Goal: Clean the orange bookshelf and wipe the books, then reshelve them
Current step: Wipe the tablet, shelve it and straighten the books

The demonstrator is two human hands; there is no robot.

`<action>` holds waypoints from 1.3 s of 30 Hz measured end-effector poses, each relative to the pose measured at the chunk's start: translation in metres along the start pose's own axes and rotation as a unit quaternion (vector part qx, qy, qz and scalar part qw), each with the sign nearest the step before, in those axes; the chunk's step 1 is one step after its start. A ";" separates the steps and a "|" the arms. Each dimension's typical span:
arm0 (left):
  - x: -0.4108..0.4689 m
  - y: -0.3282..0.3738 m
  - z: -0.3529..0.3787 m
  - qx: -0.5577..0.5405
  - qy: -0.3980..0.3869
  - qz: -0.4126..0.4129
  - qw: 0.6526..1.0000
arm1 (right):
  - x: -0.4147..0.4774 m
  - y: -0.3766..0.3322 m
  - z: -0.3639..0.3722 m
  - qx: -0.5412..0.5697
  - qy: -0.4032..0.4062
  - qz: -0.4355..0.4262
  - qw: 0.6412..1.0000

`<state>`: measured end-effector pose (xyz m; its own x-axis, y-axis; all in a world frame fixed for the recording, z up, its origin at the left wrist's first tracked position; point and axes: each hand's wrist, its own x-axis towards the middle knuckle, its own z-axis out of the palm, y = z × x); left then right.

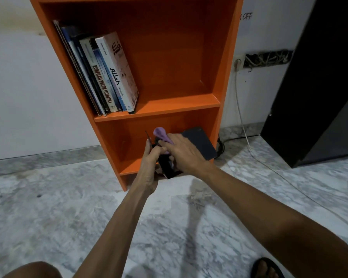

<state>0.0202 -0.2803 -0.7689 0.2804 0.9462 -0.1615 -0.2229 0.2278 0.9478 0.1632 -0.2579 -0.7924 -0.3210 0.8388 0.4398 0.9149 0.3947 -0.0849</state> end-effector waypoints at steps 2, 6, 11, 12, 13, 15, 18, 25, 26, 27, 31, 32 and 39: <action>0.002 0.001 -0.002 0.008 0.009 0.003 1.000 | 0.006 0.015 -0.002 -0.019 0.019 0.005 1.000; -0.001 0.000 -0.006 0.004 0.028 0.007 1.000 | 0.006 0.044 -0.009 -0.024 0.013 0.064 0.998; -0.005 -0.005 -0.017 0.006 0.021 0.010 1.000 | -0.012 0.081 -0.006 -0.019 -0.043 0.159 0.986; -0.004 -0.006 -0.020 0.001 0.015 0.002 1.000 | -0.017 0.089 -0.004 -0.005 -0.037 0.185 0.982; -0.004 -0.007 -0.022 -0.016 0.014 -0.012 1.000 | -0.021 0.096 -0.005 0.041 -0.031 0.245 0.968; -0.003 -0.005 -0.029 -0.097 0.030 -0.041 0.994 | -0.029 0.102 -0.010 0.142 -0.024 0.353 0.925; -0.001 -0.002 -0.037 -0.217 0.033 -0.069 0.973 | -0.035 0.098 -0.013 0.355 0.060 0.482 0.798; -0.004 -0.015 -0.031 -0.341 -0.064 -0.197 0.917 | -0.006 0.027 -0.036 0.741 0.198 0.389 0.511; -0.004 -0.017 -0.028 -0.358 -0.066 -0.205 0.909 | 0.002 0.015 -0.042 0.770 0.208 0.367 0.479; -0.003 -0.017 -0.025 -0.378 -0.063 -0.205 0.901 | 0.009 0.007 -0.043 0.787 0.211 0.358 0.456; -0.002 -0.005 -0.019 -0.415 -0.065 -0.169 0.892 | 0.008 -0.016 -0.033 0.674 0.190 0.368 0.611; -0.001 -0.003 -0.020 -0.422 -0.057 -0.154 0.891 | 0.003 -0.021 -0.032 0.645 0.181 0.364 0.647; 0.004 -0.007 -0.054 -0.449 -0.032 -0.108 0.887 | -0.032 -0.034 -0.042 0.575 0.071 0.272 0.769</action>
<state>-0.0270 -0.2655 -0.7914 0.4525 0.8502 -0.2690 -0.8028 0.5197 0.2923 0.1527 -0.3141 -0.7666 0.1368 0.9796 0.1469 0.0576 0.1402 -0.9884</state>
